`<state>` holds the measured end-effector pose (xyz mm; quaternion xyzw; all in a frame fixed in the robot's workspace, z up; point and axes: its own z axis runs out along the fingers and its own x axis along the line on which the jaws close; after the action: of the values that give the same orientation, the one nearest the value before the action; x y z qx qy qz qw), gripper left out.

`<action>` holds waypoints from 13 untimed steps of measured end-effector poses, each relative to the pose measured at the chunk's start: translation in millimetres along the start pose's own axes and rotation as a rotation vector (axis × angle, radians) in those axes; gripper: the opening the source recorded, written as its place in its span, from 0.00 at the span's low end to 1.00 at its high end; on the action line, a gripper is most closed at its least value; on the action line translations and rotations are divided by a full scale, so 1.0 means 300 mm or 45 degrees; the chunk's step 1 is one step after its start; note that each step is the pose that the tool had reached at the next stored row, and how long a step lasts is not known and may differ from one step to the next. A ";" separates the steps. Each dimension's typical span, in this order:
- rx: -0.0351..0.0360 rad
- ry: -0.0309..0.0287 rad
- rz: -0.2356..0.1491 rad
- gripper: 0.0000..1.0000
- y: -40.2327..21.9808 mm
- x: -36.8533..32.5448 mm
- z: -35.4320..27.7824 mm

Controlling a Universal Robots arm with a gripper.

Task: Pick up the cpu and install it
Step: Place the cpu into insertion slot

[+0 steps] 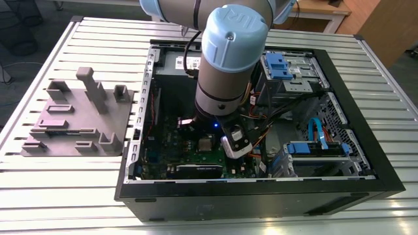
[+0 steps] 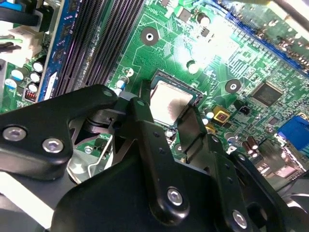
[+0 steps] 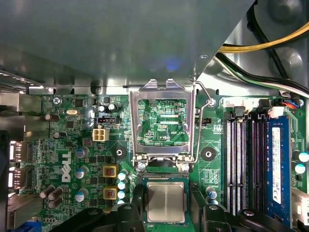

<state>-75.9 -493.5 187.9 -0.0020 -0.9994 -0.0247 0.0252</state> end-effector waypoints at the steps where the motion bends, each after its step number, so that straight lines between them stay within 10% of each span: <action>1: -0.0007 -0.0003 0.000 0.47 0.000 0.000 -0.002; 13: -0.0048 0.0004 0.002 0.47 0.000 0.001 -0.008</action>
<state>-76.0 -493.5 190.4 -0.0028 -0.9993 -0.0266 0.0254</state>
